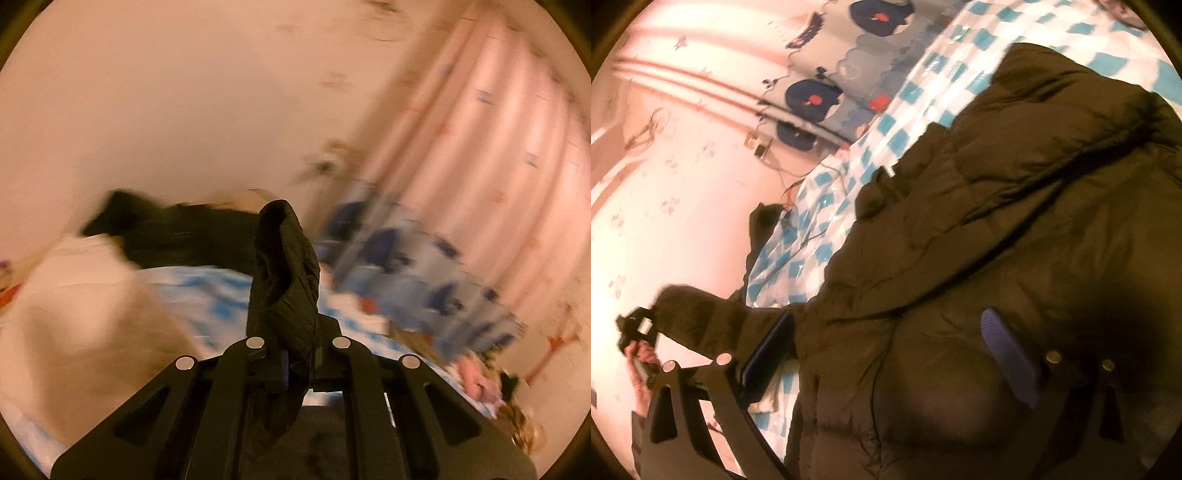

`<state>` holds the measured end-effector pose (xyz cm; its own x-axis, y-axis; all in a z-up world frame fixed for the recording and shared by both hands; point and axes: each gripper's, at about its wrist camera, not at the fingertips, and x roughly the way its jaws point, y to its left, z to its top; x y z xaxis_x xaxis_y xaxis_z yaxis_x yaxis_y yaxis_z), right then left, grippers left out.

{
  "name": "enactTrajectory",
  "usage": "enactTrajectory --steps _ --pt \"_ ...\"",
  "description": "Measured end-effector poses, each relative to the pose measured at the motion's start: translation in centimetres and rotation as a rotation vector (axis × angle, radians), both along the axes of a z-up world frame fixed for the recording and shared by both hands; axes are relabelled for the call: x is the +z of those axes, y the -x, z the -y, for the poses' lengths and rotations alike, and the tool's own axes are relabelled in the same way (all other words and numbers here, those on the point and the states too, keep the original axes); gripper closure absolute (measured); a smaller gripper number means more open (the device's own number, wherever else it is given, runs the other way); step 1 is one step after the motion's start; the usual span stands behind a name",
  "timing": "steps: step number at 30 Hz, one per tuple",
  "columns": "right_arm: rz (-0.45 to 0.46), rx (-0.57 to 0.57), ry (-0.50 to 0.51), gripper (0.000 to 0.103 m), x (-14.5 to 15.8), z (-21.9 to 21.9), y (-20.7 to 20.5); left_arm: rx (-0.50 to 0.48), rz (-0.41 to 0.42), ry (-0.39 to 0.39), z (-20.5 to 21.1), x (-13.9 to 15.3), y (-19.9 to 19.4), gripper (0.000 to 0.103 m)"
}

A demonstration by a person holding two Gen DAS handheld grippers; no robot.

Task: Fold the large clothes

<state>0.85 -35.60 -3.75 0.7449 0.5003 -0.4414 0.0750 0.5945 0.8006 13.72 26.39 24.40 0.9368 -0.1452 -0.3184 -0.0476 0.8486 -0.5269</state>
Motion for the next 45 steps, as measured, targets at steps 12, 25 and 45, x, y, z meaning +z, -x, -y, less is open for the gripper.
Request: enactTrajectory --steps 12,25,45 --pt "-0.002 -0.160 -0.236 0.006 -0.7 5.6 2.1 -0.467 0.064 -0.104 30.2 1.4 -2.7 0.098" --pt "0.070 -0.378 -0.517 0.006 -1.9 13.3 6.1 -0.759 -0.212 -0.193 51.6 -19.9 -5.1 0.098" --pt "0.084 -0.396 -0.617 0.006 -2.8 14.9 7.2 -0.996 -0.417 -0.358 57.1 -27.1 -2.9 0.020"
